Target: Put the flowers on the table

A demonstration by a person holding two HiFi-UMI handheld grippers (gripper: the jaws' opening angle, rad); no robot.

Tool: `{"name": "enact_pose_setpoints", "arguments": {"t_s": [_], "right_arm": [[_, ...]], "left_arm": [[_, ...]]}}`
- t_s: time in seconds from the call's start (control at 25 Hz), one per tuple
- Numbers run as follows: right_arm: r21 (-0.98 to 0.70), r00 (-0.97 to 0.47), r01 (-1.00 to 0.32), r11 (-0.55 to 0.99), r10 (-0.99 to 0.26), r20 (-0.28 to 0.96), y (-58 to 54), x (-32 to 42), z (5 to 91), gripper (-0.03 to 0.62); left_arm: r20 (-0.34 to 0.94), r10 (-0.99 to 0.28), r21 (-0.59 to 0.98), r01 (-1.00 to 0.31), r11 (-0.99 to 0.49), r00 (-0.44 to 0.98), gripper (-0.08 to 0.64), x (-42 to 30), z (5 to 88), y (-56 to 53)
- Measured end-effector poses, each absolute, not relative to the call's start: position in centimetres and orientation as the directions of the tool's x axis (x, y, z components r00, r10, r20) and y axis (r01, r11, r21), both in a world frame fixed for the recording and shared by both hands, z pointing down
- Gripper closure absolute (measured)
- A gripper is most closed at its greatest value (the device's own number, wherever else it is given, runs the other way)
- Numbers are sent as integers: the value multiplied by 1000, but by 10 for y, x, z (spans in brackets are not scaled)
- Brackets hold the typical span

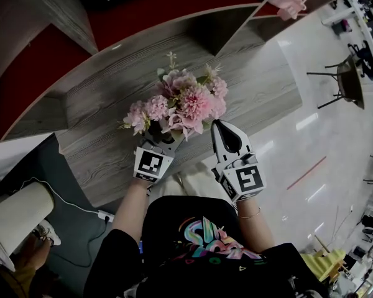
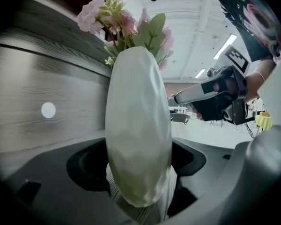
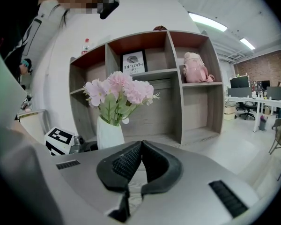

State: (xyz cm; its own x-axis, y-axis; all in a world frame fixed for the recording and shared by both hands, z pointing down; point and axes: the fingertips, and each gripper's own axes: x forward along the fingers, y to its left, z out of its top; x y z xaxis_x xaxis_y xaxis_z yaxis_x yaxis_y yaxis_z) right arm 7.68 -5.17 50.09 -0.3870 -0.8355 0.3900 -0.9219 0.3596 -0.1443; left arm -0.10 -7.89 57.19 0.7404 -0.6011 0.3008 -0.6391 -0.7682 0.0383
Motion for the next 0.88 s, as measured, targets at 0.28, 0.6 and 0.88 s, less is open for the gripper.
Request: {"name": "enact_pose_setpoints", "arguments": {"t_s": [0.28,0.6,0.88], "right_arm": [[-161,-380,-925,345,-863,333,-61,81,499,577],[-156,-375,-927,341,-846,379,-75,75,507,577],[-155,-381,-924,349,-821,425,-64,76,514,577]], "left_arm": [[266,-595,33,-624,-780,758,198,4,576,-83],[266,-575,-24,-591,-807,774,196,-1,574,-95],[256,-589,-25,-604,-797,766,196,2,576,-89]]}}
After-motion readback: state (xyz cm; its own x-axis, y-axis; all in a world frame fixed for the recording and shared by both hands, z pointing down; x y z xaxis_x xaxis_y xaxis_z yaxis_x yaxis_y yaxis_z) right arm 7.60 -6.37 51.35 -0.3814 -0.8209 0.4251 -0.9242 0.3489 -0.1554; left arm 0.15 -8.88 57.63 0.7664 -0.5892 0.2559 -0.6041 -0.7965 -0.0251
